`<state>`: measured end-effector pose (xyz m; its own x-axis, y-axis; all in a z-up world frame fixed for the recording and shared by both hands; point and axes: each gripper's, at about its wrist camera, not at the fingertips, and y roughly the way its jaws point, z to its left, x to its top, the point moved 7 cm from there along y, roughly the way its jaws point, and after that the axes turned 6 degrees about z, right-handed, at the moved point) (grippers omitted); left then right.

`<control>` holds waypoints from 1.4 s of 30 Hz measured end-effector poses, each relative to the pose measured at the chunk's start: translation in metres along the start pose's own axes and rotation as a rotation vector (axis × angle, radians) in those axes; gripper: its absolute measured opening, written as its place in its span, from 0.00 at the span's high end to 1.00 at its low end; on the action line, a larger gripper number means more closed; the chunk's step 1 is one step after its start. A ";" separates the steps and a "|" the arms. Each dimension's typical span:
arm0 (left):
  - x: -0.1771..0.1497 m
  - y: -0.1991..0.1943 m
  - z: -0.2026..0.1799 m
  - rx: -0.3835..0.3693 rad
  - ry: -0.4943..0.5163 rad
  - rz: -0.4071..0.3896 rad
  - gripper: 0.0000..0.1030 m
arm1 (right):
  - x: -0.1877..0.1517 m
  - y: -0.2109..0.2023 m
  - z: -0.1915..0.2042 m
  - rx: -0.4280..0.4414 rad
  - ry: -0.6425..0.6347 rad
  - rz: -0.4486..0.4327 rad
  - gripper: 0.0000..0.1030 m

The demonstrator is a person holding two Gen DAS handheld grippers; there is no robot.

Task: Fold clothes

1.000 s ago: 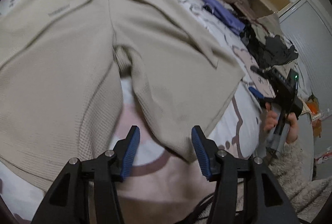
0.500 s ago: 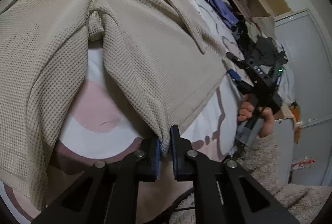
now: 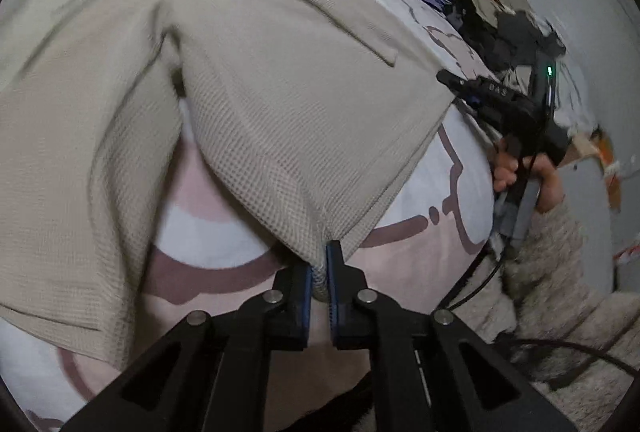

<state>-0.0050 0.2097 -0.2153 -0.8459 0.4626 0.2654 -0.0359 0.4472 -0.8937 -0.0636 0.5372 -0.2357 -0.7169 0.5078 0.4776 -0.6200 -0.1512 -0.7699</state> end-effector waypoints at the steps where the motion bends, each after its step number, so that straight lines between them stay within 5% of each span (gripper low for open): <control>1: 0.002 -0.007 -0.002 0.038 0.026 -0.022 0.80 | 0.001 -0.002 0.000 0.012 0.008 -0.001 0.86; 2: 0.003 -0.015 -0.006 0.072 0.055 -0.052 0.74 | 0.002 -0.004 0.000 0.026 0.017 0.003 0.86; 4: 0.007 -0.043 -0.016 0.159 0.148 -0.162 0.43 | 0.005 -0.008 0.001 0.060 0.029 0.013 0.86; 9: 0.029 -0.080 -0.054 0.261 0.375 -0.405 0.20 | 0.014 -0.024 0.017 0.153 0.022 0.035 0.86; 18: 0.101 -0.003 -0.132 0.189 0.529 -0.476 0.19 | 0.031 -0.046 0.052 0.307 0.012 0.093 0.86; 27: 0.146 0.042 -0.170 0.255 0.531 -0.558 0.19 | 0.036 -0.050 0.071 0.370 -0.033 0.156 0.86; 33: 0.163 0.063 -0.156 0.247 0.465 -0.504 0.46 | 0.036 -0.045 0.077 0.431 -0.023 0.206 0.86; 35: 0.167 0.067 -0.151 0.229 0.439 -0.493 0.61 | 0.033 -0.041 0.080 0.450 -0.019 0.232 0.86; 37: 0.170 0.067 -0.142 0.191 0.397 -0.482 0.89 | 0.031 -0.037 0.082 0.438 -0.025 0.241 0.86; 41: 0.176 0.067 -0.120 0.074 0.291 -0.451 0.95 | 0.033 -0.038 0.083 0.358 -0.069 0.228 0.84; 42: 0.176 0.066 -0.116 0.046 0.267 -0.450 0.96 | 0.036 -0.040 0.084 0.340 -0.081 0.214 0.76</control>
<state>-0.0947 0.4095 -0.1852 -0.5769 0.4138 0.7043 -0.3928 0.6154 -0.6834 -0.0912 0.4907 -0.1523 -0.8556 0.3683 0.3639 -0.5143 -0.5245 -0.6785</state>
